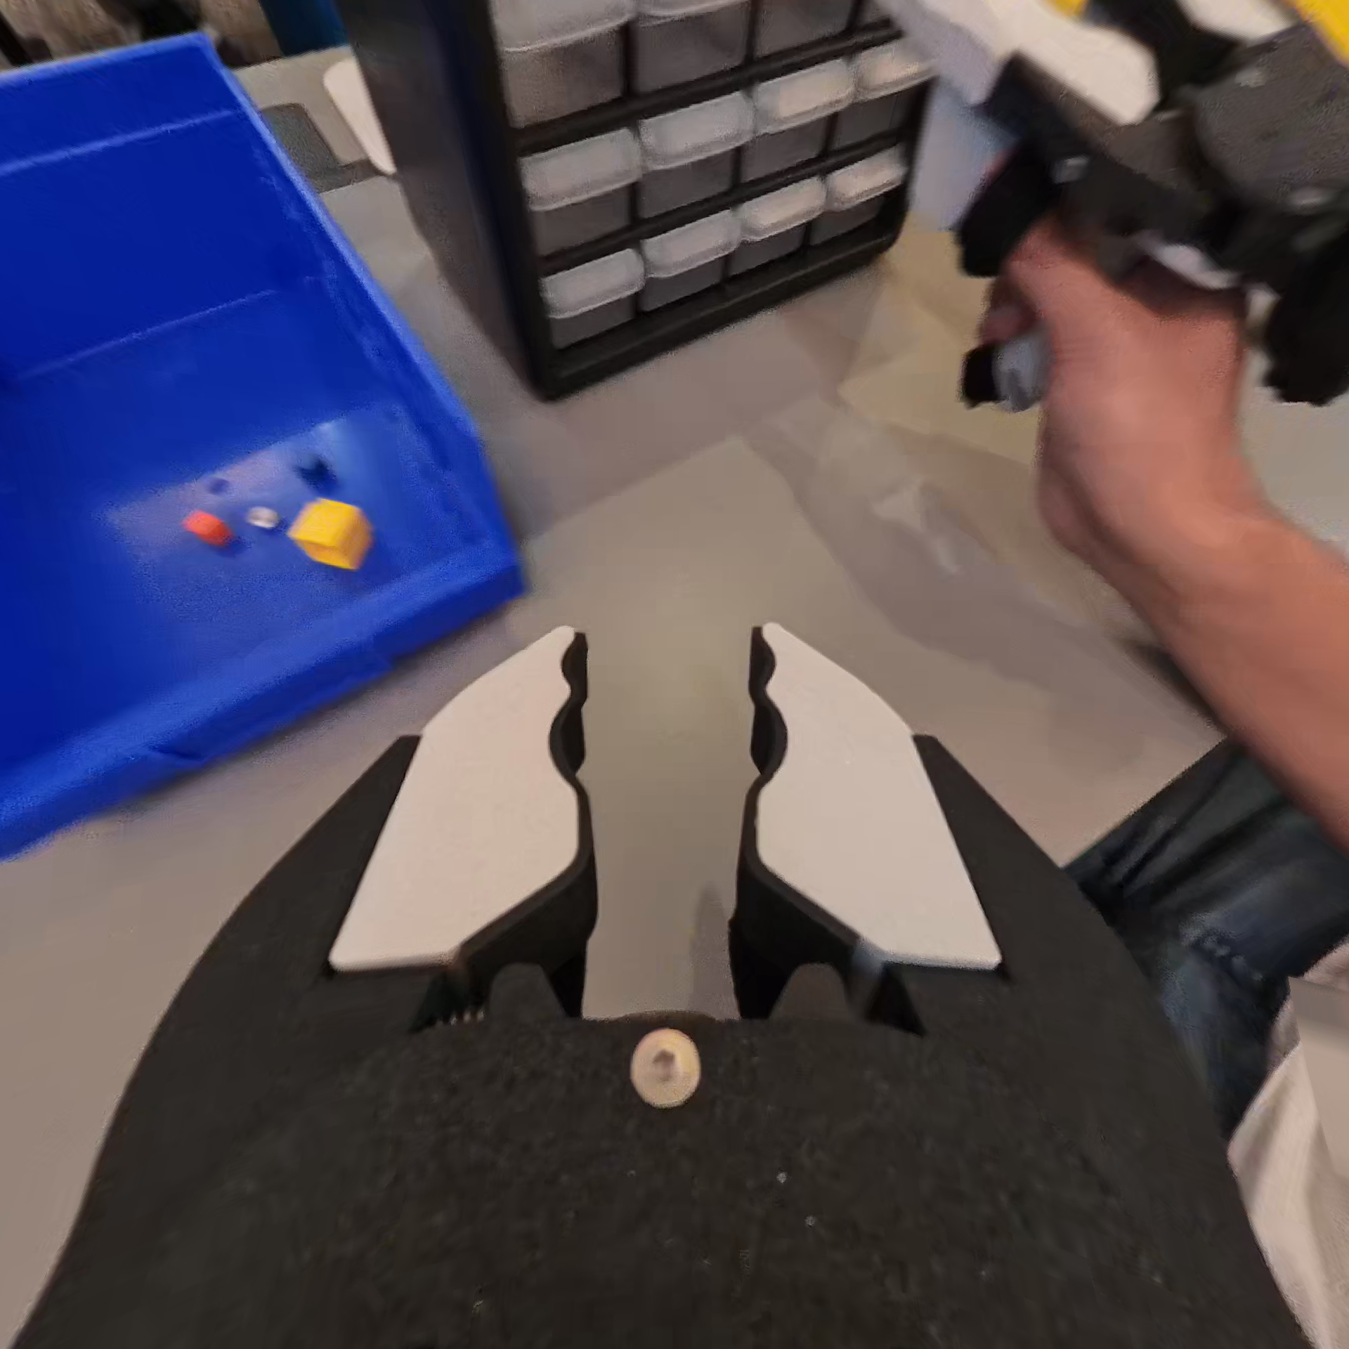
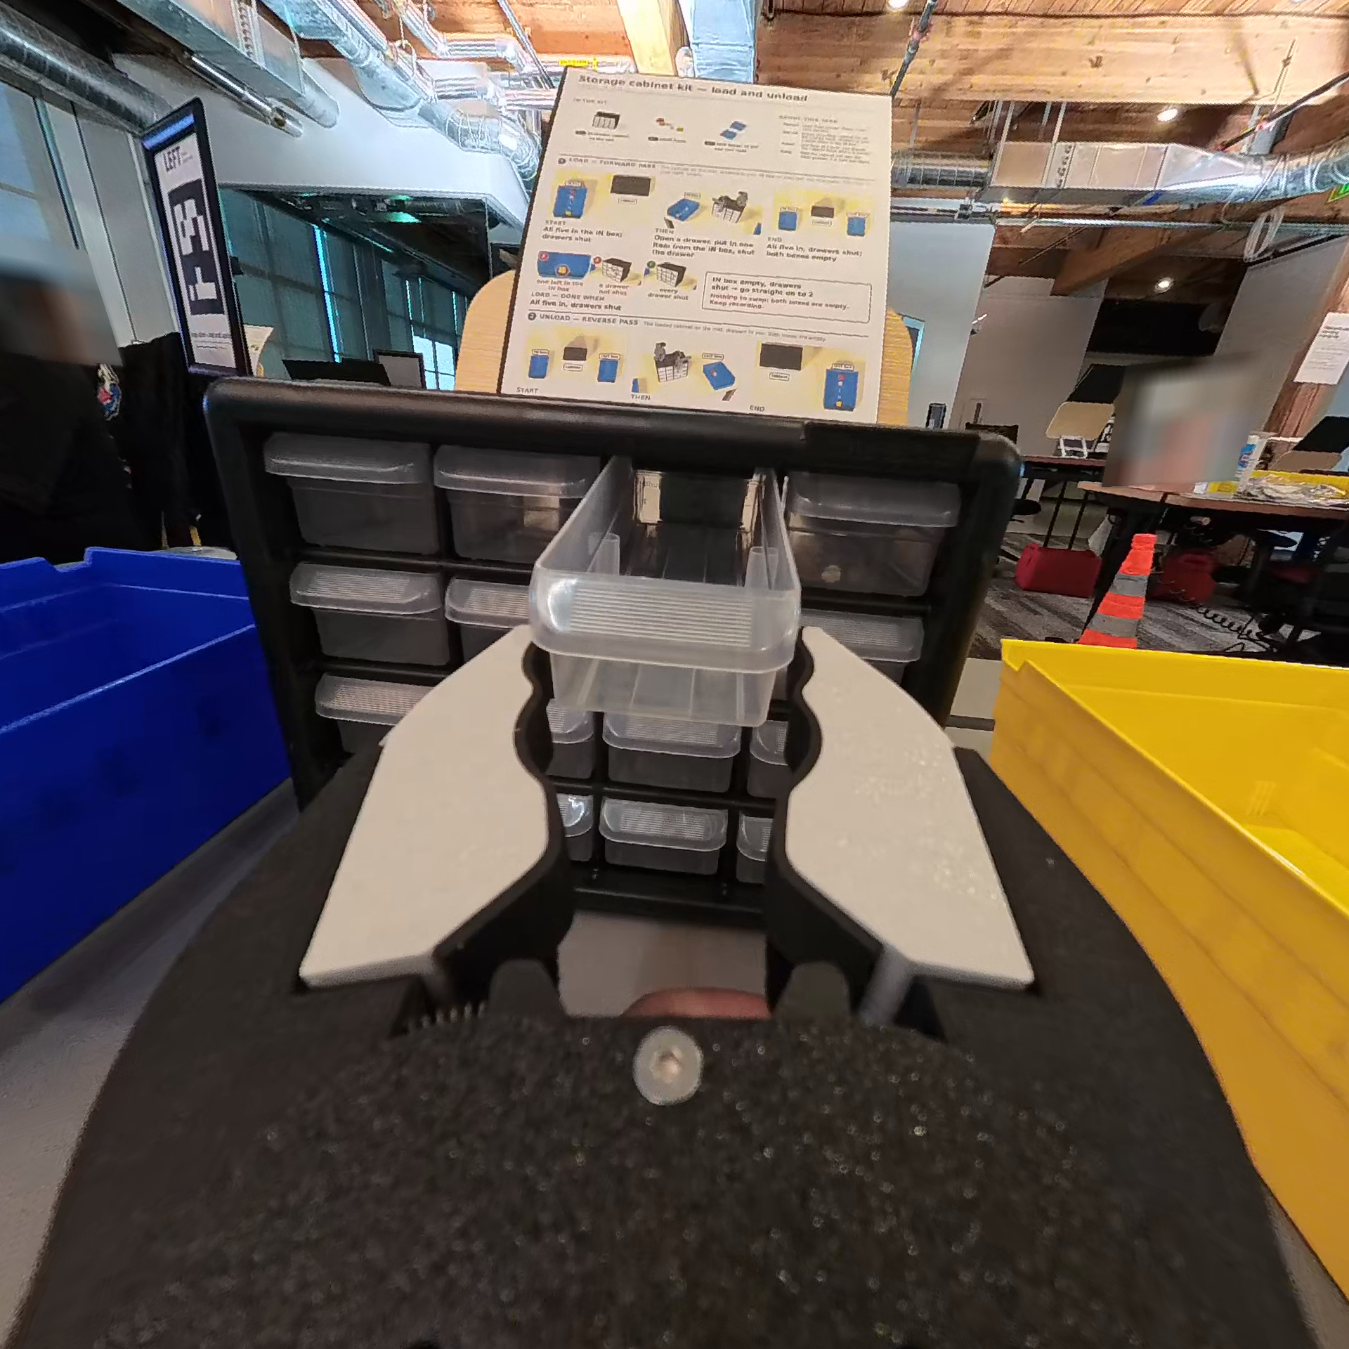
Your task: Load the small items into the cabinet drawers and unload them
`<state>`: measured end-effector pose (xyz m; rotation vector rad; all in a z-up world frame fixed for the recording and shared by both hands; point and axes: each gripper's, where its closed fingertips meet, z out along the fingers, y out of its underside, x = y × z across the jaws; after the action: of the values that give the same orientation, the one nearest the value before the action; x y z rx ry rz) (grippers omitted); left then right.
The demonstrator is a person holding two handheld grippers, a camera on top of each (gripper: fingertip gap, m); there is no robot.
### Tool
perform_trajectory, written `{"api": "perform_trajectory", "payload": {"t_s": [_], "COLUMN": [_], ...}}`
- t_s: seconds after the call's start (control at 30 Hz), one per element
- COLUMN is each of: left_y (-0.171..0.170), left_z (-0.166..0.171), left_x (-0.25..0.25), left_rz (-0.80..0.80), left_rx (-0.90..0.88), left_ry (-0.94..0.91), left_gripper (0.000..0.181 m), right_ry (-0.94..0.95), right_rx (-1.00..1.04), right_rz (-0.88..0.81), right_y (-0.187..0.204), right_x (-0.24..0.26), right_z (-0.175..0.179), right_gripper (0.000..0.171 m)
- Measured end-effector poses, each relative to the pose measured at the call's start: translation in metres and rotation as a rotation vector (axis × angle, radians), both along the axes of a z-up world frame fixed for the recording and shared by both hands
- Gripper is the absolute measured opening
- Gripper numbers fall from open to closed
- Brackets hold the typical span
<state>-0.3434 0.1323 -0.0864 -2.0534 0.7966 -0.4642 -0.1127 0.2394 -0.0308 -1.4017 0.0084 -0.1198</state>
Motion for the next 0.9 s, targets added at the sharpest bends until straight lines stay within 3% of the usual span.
{"api": "perform_trajectory", "payload": {"t_s": [0.13,0.27,0.37,0.5,0.7,0.8,0.9], "left_y": [0.081,0.158,0.192,0.210,0.221,0.217,0.218], "left_z": [0.013,-0.011,-0.038,-0.067,-0.095,-0.103,-0.101], "left_x": [-0.045,-0.074,-0.085,-0.089,-0.096,-0.095,-0.092], "left_rz": [-0.040,-0.035,-0.050,-0.136,-0.156,-0.184,-0.200], "left_rx": [-0.048,-0.182,-0.290,-0.330,-0.412,-0.444,-0.425], "left_ry": [0.238,0.417,0.542,0.736,0.817,0.829,0.805], "left_gripper": [0.039,0.039,0.040,0.041,0.038,0.014,0.011], "right_ry": [0.012,0.014,0.015,0.024,0.020,0.015,0.011], "right_rx": [-0.001,-0.005,-0.007,-0.007,-0.007,-0.006,-0.007], "right_rz": [0.008,0.012,0.013,0.018,0.021,0.020,0.019], "right_y": [0.000,0.000,0.000,0.000,-0.001,-0.001,-0.001], "right_x": [0.001,0.001,0.001,0.001,0.001,0.000,0.000], "right_z": [0.000,0.001,0.001,0.001,0.003,0.003,0.003], "right_gripper": [0.062,0.062,0.062,0.062,0.062,0.062,0.062]}}
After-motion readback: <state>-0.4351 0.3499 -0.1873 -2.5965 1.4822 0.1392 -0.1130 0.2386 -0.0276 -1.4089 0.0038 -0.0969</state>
